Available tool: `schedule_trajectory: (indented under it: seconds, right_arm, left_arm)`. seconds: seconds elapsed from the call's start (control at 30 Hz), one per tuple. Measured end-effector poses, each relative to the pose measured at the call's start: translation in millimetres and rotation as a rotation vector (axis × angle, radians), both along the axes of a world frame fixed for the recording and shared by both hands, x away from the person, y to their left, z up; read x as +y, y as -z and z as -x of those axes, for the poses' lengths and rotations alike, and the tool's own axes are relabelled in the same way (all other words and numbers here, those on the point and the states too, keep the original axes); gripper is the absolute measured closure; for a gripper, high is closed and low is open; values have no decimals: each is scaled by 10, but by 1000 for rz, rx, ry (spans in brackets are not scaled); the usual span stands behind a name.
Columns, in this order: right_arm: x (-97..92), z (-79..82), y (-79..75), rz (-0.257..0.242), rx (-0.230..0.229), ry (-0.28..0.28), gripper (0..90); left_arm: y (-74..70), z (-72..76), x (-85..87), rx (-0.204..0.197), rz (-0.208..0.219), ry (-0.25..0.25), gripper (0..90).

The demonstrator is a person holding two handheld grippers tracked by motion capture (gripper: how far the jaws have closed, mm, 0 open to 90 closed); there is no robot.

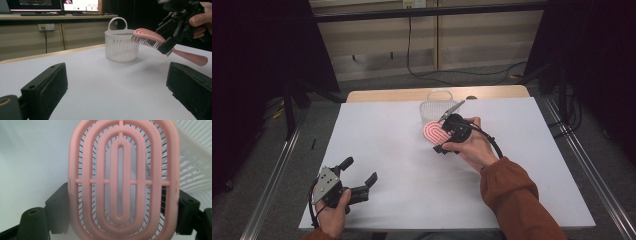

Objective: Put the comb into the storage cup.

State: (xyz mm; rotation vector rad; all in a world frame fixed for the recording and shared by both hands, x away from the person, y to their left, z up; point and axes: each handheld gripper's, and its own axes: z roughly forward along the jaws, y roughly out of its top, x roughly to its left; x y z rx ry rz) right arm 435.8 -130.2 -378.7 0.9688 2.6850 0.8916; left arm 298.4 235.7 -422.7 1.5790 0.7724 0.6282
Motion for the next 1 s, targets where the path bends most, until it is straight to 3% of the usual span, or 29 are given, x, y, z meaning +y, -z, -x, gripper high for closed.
schedule_trajectory:
  seconds: [0.4,0.63,0.77,1.0]
  right_arm:
    - [-88,48,-53,-64,-42,18,197]
    - [-143,78,-103,-98,-107,32,197]
    - [-196,82,-133,-141,-130,61,197]
    - [-247,92,-174,-173,-170,91,196]
  left_arm:
    - [-1,3,0,-2,4,0,36]
    - [-3,4,1,-3,8,-2,36]
    - [0,3,-1,-1,7,-2,35]
    - [-2,4,-1,-3,9,-3,35]
